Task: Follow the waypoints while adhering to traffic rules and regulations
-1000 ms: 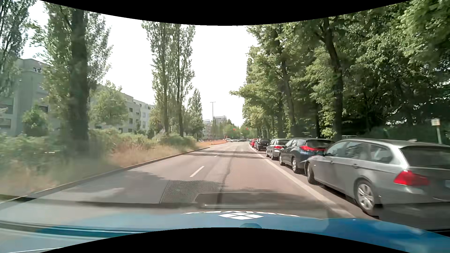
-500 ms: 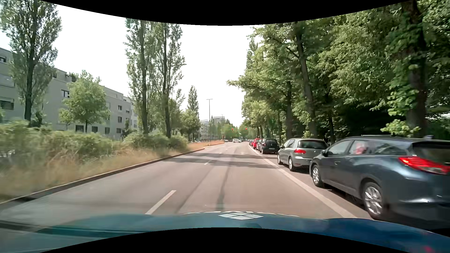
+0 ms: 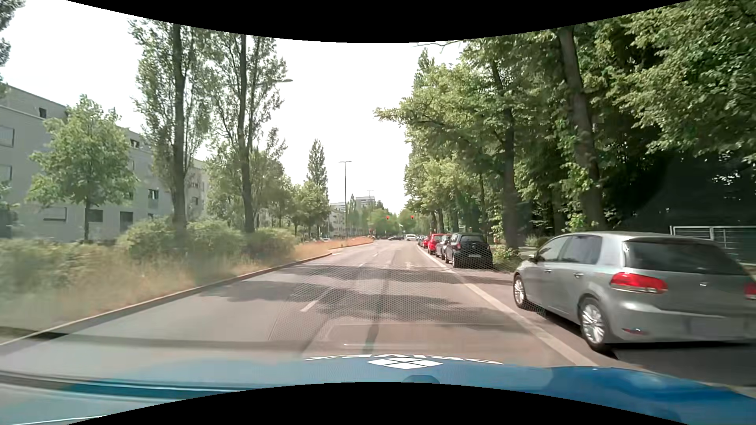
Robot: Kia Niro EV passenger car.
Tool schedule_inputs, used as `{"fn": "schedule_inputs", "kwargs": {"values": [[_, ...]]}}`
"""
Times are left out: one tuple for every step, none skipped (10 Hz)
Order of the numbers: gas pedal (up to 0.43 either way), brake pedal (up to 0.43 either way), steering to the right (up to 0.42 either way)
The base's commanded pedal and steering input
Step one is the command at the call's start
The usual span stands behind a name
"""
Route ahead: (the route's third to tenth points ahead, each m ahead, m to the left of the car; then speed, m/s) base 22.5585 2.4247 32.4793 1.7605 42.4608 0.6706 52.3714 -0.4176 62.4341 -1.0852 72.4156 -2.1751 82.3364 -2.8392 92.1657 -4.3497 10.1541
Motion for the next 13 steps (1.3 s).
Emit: {"fn": "schedule_inputs", "kwargs": {"values": [[0.150, 0.000, 0.004], [0.150, 0.000, 0.004], [0.138, 0.000, 0.004], [0.130, 0.000, 0.004], [0.130, 0.000, 0.004], [0.130, 0.000, 0.004], [0.130, 0.000, 0.004], [0.130, 0.000, 0.004], [0.130, 0.000, 0.004], [0.130, 0.000, 0.004], [0.130, 0.000, 0.004], [0.130, 0.000, 0.004], [0.130, 0.000, 0.004]]}}
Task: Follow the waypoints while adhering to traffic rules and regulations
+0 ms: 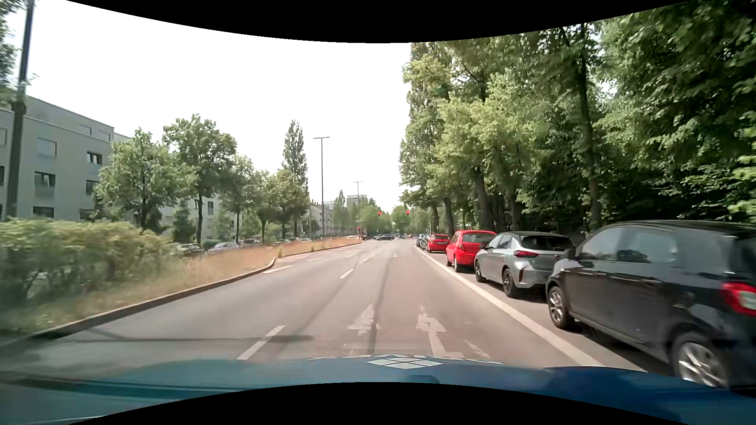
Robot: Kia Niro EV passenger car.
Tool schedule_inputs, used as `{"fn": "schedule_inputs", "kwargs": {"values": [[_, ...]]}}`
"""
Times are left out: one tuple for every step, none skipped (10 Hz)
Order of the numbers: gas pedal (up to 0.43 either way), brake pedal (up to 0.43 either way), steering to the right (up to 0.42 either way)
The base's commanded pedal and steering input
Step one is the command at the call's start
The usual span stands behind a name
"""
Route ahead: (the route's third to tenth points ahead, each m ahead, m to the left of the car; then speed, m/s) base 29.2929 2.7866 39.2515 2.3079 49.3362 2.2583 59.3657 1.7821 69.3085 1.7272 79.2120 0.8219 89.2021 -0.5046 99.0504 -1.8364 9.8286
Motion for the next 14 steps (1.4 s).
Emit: {"fn": "schedule_inputs", "kwargs": {"values": [[0.130, 0.000, 0.003], [0.118, 0.000, 0.003], [0.118, 0.000, 0.003], [0.118, 0.000, 0.003], [0.118, 0.000, 0.002], [0.118, 0.000, 0.003], [0.118, 0.000, 0.002], [0.118, 0.000, 0.002], [0.118, 0.000, 0.002], [0.118, 0.000, 0.001], [0.118, 0.000, 0.001], [0.110, 0.000, 0.000], [0.110, 0.000, 0.000], [0.110, 0.000, 0.000]]}}
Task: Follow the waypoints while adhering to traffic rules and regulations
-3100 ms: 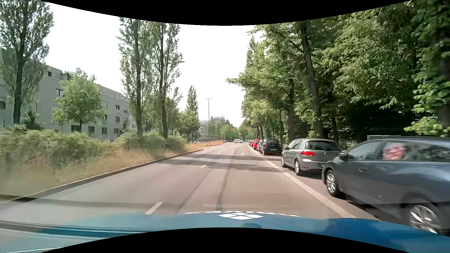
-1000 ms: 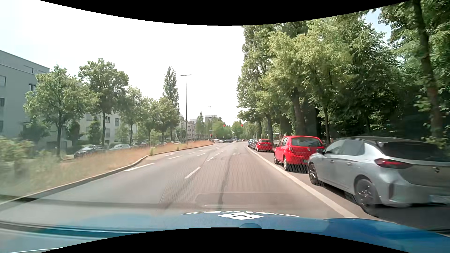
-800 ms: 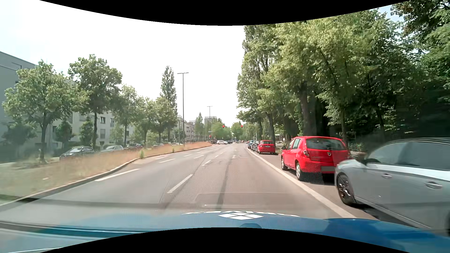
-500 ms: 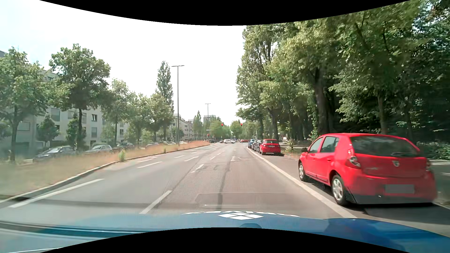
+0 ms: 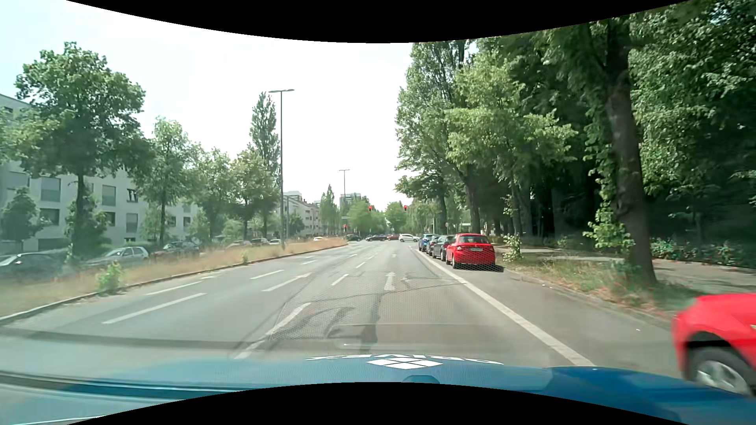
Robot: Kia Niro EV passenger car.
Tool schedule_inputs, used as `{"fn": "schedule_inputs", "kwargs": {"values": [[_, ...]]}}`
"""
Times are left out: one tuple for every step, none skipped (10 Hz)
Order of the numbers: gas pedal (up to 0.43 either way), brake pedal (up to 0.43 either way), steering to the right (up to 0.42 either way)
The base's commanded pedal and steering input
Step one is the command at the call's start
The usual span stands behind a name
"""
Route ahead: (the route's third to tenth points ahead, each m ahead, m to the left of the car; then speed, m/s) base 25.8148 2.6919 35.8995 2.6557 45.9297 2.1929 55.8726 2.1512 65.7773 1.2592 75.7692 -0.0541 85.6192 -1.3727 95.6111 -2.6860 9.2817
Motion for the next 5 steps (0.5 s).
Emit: {"fn": "schedule_inputs", "kwargs": {"values": [[0.098, 0.000, -0.001], [0.098, 0.000, -0.001], [0.098, 0.000, -0.001], [0.098, 0.000, -0.001], [0.098, 0.000, -0.001]]}}
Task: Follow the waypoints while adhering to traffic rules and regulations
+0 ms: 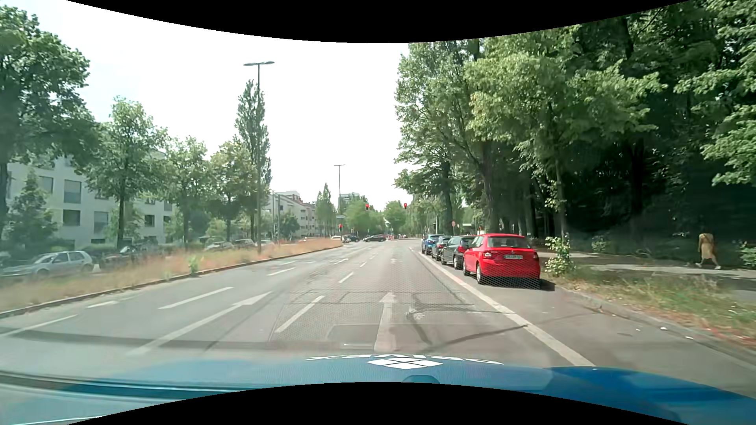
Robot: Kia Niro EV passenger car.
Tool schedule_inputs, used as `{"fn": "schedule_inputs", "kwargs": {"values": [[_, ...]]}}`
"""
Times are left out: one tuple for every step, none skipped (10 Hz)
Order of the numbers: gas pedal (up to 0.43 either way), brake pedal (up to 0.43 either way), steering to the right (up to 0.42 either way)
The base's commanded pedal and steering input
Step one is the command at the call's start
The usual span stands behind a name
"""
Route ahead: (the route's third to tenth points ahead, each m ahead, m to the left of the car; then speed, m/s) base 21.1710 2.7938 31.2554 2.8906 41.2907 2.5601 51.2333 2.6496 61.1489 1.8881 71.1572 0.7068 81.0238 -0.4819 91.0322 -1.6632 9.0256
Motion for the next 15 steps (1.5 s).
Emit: {"fn": "schedule_inputs", "kwargs": {"values": [[0.098, 0.000, -0.001], [0.098, 0.000, -0.001], [0.098, 0.000, -0.001], [0.098, 0.000, -0.001], [0.098, 0.000, 0.000], [0.087, 0.000, -0.001], [0.020, 0.000, -0.001], [0.000, 0.000, 0.000], [0.000, 0.000, 0.000], [0.000, 0.000, 0.000], [0.000, 0.000, -0.002], [0.000, 0.000, -0.002], [0.000, 0.000, -0.002], [0.000, 0.000, -0.002], [0.000, 0.000, -0.001]]}}
